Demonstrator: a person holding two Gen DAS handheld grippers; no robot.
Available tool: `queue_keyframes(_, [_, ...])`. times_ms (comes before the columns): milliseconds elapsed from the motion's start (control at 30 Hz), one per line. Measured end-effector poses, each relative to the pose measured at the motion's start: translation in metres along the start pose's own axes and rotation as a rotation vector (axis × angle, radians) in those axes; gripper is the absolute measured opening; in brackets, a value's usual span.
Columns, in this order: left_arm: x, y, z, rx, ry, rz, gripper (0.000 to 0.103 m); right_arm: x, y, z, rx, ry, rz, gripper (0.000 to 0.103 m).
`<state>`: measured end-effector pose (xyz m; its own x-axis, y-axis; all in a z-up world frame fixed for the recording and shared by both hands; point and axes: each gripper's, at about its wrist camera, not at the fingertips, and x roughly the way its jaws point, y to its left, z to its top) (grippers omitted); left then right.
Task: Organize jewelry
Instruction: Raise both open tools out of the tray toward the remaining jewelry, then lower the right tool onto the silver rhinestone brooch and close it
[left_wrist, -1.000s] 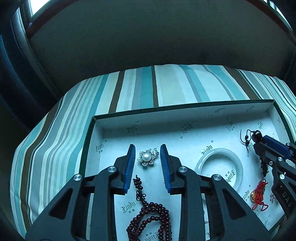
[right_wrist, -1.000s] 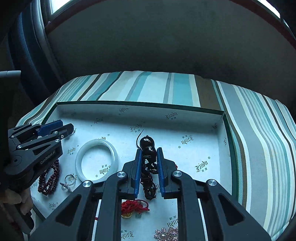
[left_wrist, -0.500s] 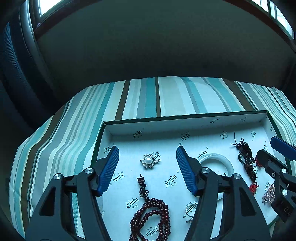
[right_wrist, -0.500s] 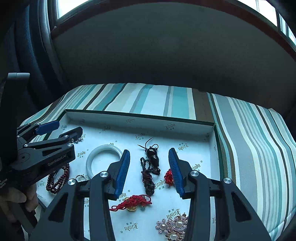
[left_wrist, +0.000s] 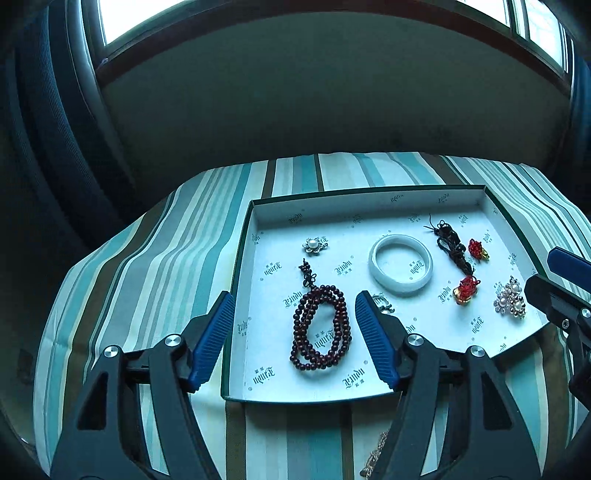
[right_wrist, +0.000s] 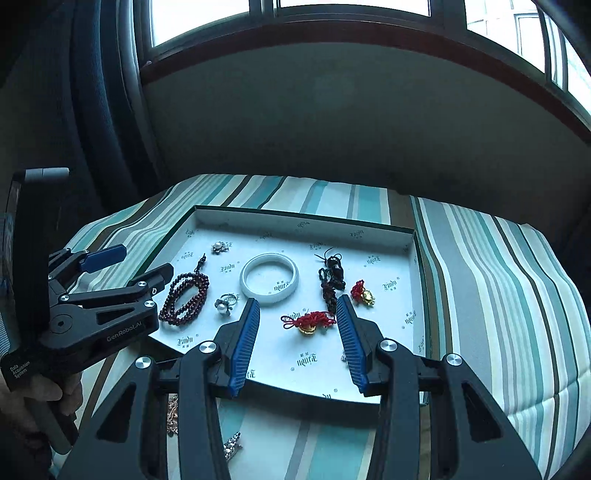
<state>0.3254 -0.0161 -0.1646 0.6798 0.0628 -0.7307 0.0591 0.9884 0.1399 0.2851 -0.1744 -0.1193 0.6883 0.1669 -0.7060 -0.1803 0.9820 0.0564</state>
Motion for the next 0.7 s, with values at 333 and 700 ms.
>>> queue_keyframes(333, [-0.029,0.007,-0.058,0.019,0.054,0.031,0.068,0.003,0.023,-0.066,-0.009,0.160,0.056,0.038])
queue_keyframes(700, [-0.031,0.017,-0.093,0.009,0.108,0.073,0.068,0.015,0.040,-0.089,-0.020,0.224,0.089,0.030])
